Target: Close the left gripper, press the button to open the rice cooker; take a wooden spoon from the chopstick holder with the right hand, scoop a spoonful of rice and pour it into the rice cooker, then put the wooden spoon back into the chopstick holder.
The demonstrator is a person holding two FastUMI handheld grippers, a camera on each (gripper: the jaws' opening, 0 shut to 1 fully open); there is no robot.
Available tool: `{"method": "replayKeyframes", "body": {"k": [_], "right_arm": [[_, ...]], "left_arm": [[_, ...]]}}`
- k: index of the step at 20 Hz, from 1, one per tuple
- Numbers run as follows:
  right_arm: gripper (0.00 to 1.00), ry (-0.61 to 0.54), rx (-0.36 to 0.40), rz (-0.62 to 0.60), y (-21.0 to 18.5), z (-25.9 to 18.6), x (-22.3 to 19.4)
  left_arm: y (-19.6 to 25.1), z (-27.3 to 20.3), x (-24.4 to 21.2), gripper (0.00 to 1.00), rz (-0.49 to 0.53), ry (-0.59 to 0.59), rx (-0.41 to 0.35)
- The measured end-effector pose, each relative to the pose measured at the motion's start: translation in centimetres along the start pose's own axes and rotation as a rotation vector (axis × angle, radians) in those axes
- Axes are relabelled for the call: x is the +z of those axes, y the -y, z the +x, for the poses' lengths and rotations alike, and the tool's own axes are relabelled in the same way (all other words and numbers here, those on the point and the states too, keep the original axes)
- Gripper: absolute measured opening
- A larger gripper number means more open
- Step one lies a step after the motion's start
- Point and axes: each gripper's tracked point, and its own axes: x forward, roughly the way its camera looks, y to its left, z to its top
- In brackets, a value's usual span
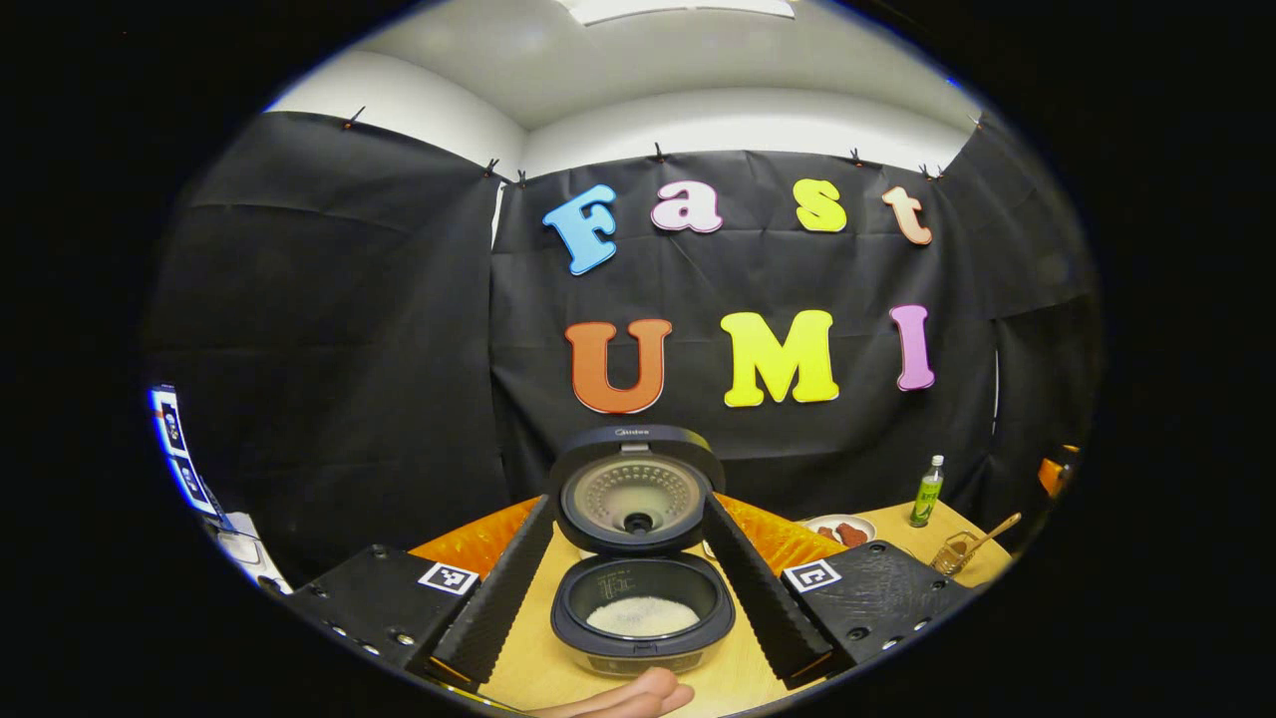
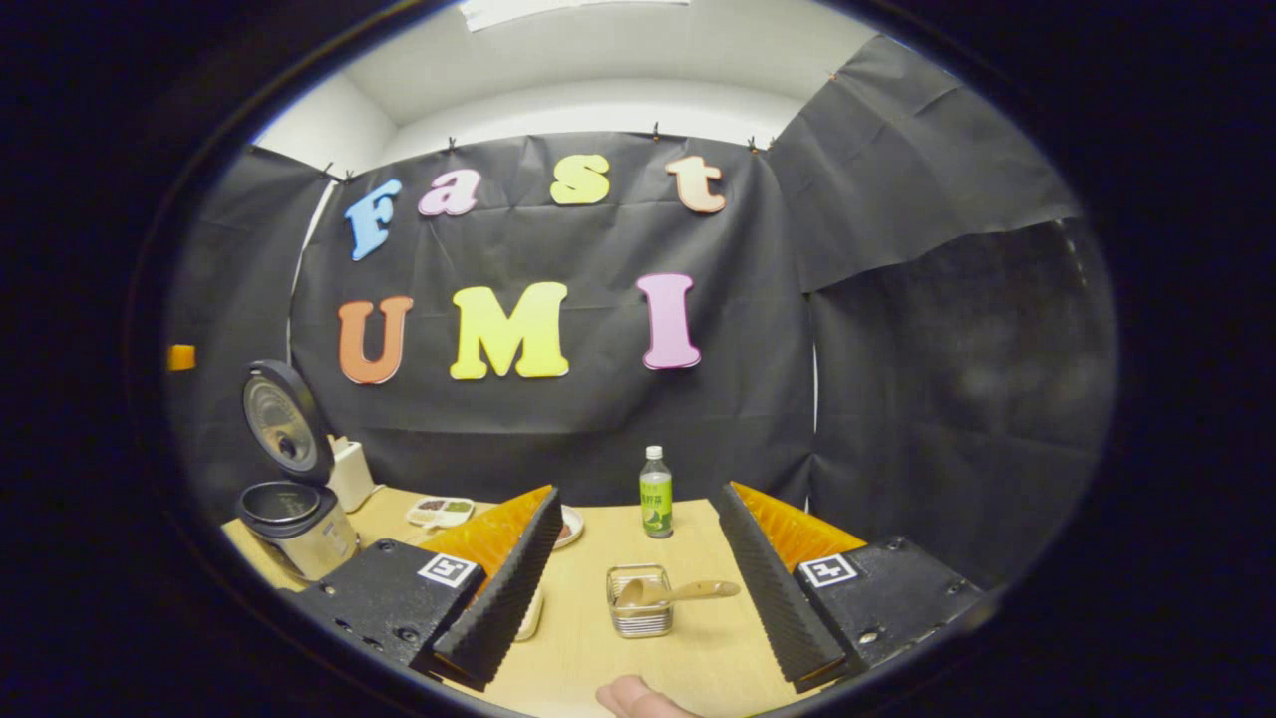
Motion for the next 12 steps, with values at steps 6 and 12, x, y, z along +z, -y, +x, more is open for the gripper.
{"method": "replayKeyframes", "body": {"k": [6, 12], "right_arm": [[1.00, -0.045, 0.012, -0.014, 0.8, -3.4, -1.3], [1.00, -0.019, 0.051, 0.003, 0.9, -5.6, -1.0]], "left_arm": [[0.6, 6.3, 3.3, 0.96, -0.033, 0.022, -0.009], [1.7, 14.2, 3.2, 0.97, -0.082, -0.028, -0.043]]}}
